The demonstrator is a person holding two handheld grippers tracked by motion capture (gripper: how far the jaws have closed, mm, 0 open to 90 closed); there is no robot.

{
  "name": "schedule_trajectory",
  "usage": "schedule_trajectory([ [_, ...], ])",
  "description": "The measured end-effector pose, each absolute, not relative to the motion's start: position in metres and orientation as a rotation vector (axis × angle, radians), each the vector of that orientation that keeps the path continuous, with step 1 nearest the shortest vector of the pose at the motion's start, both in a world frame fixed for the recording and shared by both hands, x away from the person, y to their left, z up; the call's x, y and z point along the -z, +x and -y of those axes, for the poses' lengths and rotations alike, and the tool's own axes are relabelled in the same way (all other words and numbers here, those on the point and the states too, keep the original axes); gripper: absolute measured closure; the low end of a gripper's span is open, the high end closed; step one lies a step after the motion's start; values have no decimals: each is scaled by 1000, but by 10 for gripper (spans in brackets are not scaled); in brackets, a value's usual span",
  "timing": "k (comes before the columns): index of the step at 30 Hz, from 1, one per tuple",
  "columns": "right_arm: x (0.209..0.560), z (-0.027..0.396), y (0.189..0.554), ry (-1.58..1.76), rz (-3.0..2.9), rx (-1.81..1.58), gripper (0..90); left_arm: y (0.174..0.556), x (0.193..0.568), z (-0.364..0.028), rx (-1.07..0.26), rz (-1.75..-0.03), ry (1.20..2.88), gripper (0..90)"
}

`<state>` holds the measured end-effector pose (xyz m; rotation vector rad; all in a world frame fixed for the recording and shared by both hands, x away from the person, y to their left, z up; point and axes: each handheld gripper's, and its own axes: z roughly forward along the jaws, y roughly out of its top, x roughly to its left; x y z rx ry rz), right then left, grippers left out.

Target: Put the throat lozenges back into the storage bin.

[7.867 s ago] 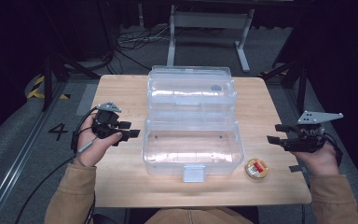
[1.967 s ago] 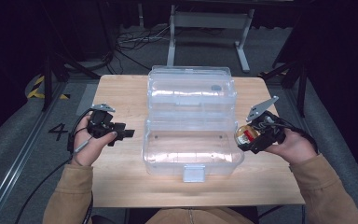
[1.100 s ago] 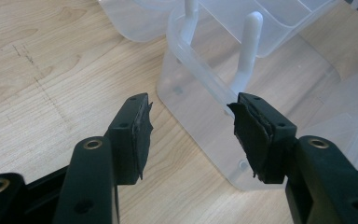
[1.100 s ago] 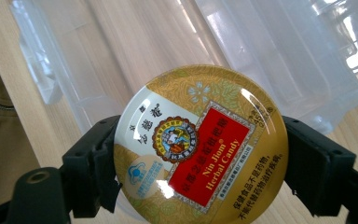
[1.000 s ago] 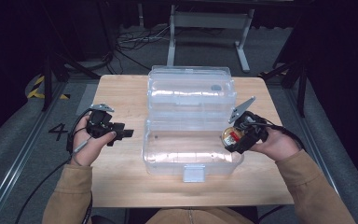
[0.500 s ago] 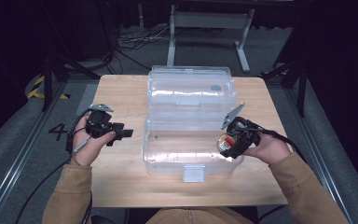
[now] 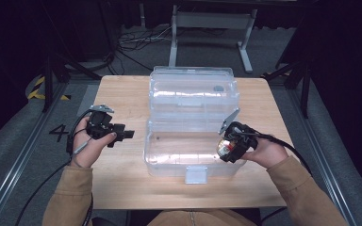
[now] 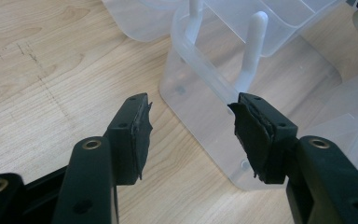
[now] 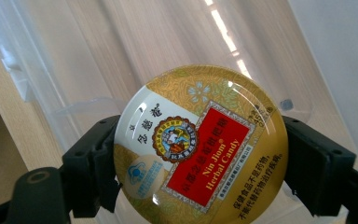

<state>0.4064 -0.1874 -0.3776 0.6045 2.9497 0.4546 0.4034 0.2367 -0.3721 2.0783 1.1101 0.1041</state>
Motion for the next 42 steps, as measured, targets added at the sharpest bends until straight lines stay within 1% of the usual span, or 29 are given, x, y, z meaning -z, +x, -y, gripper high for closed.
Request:
schedule_trajectory([
  [13,383,186,402,666,-2933,-446,196,404,373,-237,-103,-1112,2077,460],
  [25,399,185,406,722,-2966,-425,196,404,374,-238,-100,-1118,2073,459],
  [42,404,186,411,823,-2990,-408,196,405,374,-239,-98,-1122,2073,459],
])
